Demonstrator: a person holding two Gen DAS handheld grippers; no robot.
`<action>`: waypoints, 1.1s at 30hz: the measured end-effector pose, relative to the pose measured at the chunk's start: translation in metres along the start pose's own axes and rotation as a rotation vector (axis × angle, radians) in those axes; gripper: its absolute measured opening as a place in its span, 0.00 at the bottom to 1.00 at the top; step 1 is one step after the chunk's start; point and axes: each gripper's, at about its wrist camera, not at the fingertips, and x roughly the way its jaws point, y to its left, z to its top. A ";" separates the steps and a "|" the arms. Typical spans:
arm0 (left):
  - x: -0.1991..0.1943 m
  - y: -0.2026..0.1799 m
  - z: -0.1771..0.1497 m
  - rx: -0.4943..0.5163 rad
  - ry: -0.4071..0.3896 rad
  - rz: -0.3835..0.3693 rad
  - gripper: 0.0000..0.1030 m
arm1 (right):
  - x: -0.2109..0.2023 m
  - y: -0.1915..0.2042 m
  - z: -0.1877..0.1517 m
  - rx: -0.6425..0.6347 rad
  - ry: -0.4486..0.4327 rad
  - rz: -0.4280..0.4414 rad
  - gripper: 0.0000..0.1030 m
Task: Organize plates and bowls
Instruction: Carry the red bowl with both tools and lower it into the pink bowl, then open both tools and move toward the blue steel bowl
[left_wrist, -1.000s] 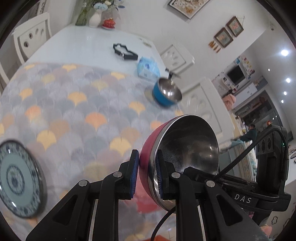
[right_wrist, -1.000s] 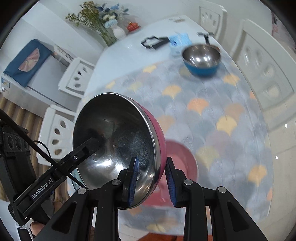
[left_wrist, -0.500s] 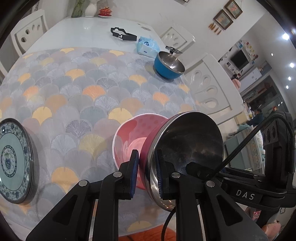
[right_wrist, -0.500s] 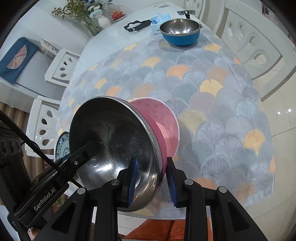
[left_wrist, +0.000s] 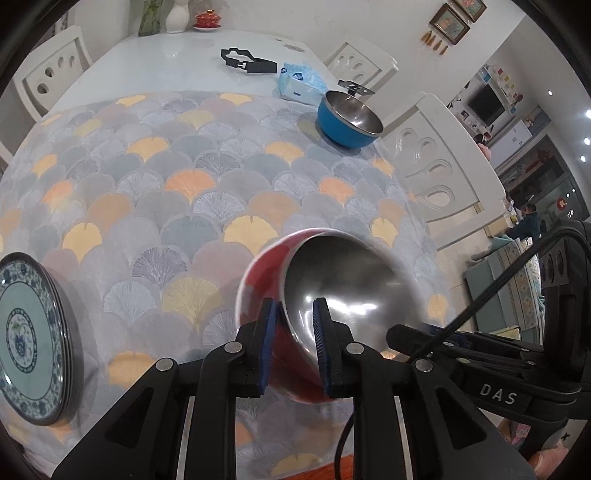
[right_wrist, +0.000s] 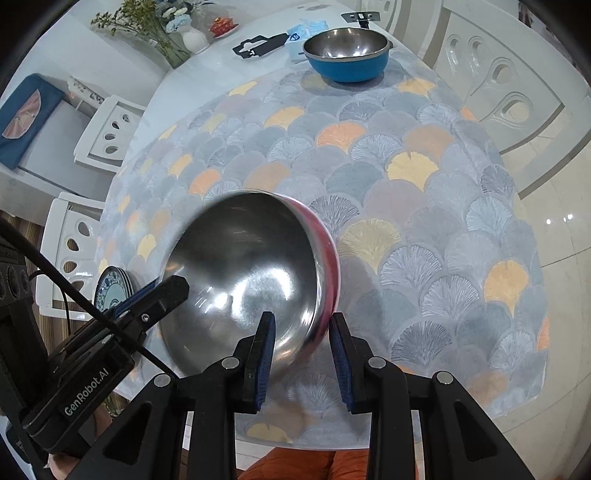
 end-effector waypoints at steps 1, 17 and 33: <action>-0.001 0.001 0.001 0.002 -0.008 0.006 0.19 | 0.000 0.000 0.000 -0.003 -0.001 0.000 0.29; 0.003 0.024 0.001 -0.018 0.005 0.032 0.21 | 0.009 -0.005 0.000 -0.013 0.048 -0.008 0.29; -0.032 0.019 0.062 -0.017 -0.098 -0.017 0.21 | -0.046 0.002 0.059 -0.021 -0.086 0.046 0.29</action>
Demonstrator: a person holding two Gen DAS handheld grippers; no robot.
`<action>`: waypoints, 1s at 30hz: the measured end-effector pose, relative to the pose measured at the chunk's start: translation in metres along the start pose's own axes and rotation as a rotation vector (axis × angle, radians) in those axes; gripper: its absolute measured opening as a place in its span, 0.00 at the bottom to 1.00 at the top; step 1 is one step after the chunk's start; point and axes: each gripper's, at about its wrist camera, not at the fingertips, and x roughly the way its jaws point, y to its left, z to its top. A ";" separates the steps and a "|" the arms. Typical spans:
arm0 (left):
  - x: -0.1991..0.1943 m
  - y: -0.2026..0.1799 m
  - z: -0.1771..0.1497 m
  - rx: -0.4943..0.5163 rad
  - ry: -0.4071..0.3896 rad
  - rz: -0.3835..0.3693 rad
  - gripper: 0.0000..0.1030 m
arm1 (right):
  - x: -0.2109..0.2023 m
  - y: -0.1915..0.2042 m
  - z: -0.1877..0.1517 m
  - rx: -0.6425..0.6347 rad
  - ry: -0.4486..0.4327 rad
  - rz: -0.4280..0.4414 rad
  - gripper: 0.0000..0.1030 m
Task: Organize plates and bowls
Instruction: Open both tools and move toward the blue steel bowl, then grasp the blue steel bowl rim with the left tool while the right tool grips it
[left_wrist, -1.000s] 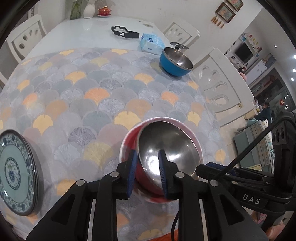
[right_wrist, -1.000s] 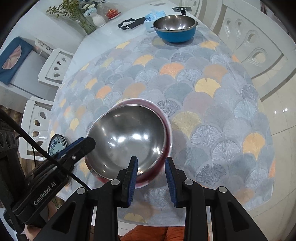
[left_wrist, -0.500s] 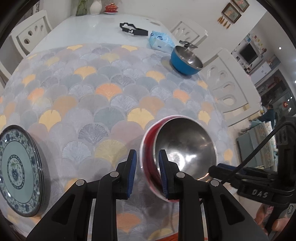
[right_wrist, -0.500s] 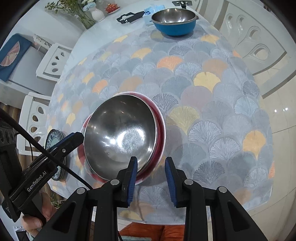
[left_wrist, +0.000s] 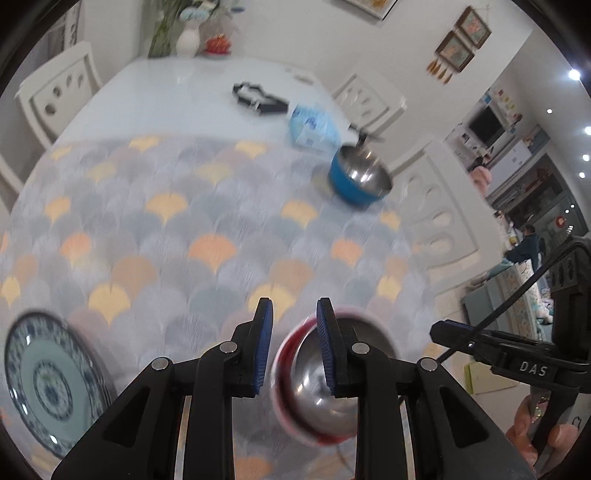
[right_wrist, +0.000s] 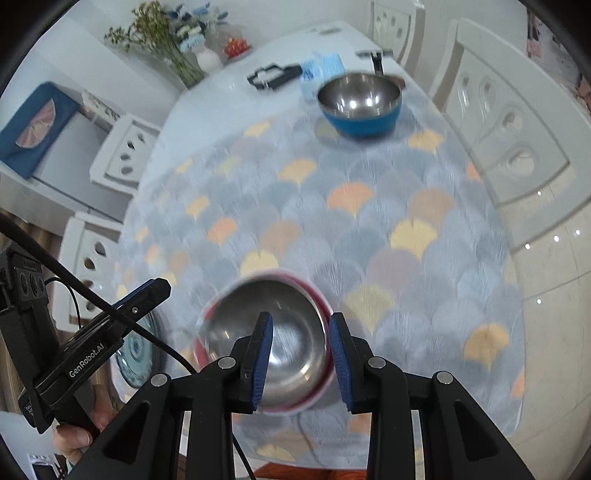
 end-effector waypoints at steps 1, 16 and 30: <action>-0.003 -0.004 0.009 0.006 -0.013 -0.011 0.21 | -0.005 0.000 0.006 0.003 -0.014 0.005 0.29; 0.028 -0.052 0.135 0.083 -0.093 -0.114 0.62 | -0.039 -0.037 0.116 0.070 -0.170 0.009 0.55; 0.187 -0.060 0.186 0.053 0.122 -0.130 0.43 | 0.065 -0.107 0.195 0.137 -0.055 -0.013 0.55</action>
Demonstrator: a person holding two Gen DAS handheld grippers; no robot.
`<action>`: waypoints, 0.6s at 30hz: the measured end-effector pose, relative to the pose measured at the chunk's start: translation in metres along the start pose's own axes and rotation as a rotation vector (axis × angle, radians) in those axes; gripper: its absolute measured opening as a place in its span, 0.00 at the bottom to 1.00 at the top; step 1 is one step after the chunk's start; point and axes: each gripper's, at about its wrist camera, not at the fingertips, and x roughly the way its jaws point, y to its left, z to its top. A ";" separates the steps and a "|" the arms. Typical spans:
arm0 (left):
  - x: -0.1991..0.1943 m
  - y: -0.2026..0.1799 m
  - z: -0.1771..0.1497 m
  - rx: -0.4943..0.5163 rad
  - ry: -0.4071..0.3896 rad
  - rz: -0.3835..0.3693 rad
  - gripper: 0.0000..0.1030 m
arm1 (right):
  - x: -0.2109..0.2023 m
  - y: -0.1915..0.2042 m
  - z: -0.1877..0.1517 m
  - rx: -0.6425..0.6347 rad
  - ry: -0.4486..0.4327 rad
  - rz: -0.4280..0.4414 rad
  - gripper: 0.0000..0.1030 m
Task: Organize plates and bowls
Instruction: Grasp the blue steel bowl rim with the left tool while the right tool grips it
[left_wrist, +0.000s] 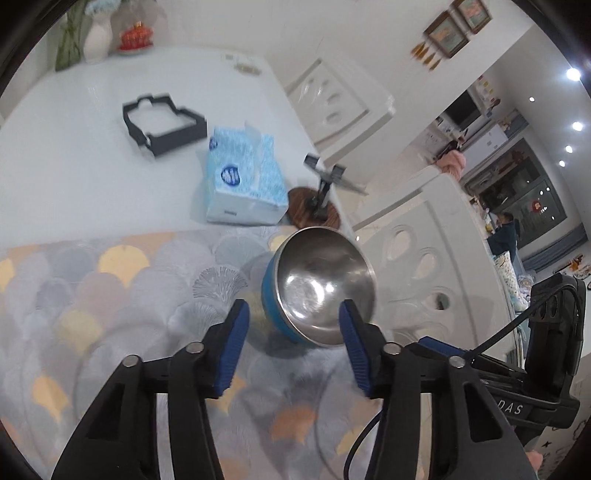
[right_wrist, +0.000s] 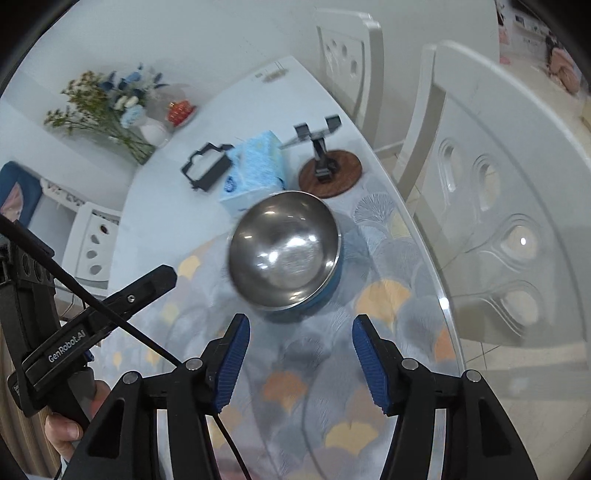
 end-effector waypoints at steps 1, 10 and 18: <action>0.011 0.003 0.002 -0.007 0.015 0.001 0.42 | 0.008 -0.003 0.004 0.004 0.009 0.003 0.55; 0.069 0.020 0.012 -0.046 0.103 0.008 0.25 | 0.066 -0.027 0.027 0.036 0.065 0.012 0.46; 0.085 0.021 0.010 -0.046 0.121 -0.015 0.19 | 0.083 -0.029 0.031 0.016 0.071 0.031 0.37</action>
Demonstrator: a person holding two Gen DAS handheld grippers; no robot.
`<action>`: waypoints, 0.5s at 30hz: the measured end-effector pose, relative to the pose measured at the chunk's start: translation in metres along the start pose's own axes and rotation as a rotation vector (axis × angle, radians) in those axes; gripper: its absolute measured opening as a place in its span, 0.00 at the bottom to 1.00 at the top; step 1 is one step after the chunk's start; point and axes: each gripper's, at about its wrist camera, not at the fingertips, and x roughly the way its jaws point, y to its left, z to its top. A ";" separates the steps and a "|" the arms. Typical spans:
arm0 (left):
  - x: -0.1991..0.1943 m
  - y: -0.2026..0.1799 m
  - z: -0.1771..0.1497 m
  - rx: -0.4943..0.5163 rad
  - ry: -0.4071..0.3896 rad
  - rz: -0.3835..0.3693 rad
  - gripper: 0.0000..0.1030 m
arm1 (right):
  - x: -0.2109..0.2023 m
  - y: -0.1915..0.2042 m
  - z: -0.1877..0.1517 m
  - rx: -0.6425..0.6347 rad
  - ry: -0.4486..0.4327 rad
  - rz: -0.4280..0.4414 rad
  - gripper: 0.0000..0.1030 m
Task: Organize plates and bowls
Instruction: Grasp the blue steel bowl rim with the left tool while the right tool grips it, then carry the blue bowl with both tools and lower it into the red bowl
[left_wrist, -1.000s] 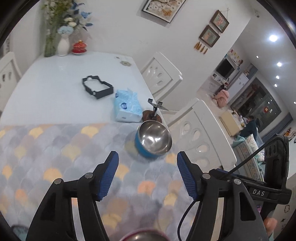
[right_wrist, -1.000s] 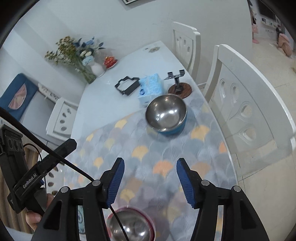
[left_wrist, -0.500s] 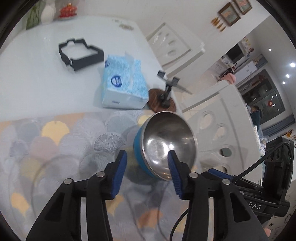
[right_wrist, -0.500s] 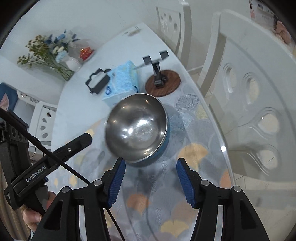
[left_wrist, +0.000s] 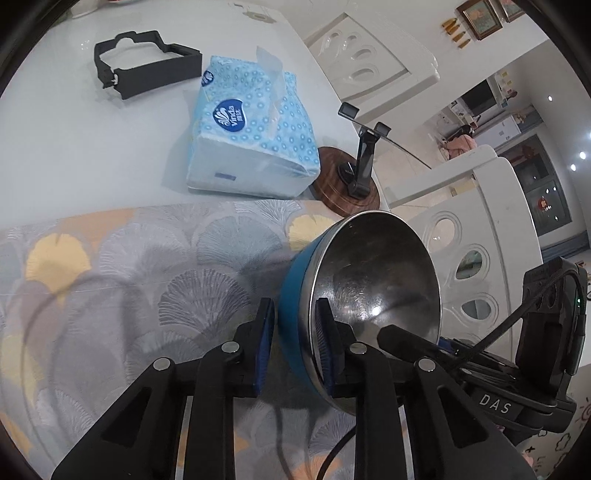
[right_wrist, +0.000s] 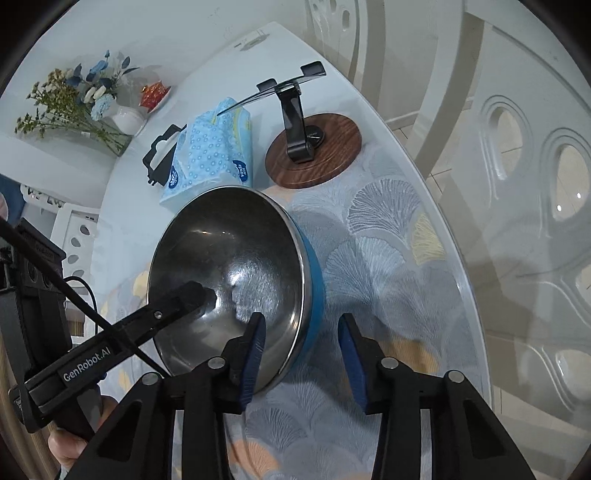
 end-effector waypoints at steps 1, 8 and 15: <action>0.000 0.000 0.000 0.001 0.001 -0.001 0.19 | 0.001 -0.001 0.000 0.001 0.004 0.002 0.34; 0.001 0.000 0.001 0.000 -0.005 -0.009 0.17 | 0.004 0.000 0.002 -0.001 0.010 0.002 0.26; -0.024 -0.011 -0.002 0.020 -0.047 -0.019 0.17 | -0.020 0.017 -0.002 -0.030 -0.023 -0.002 0.26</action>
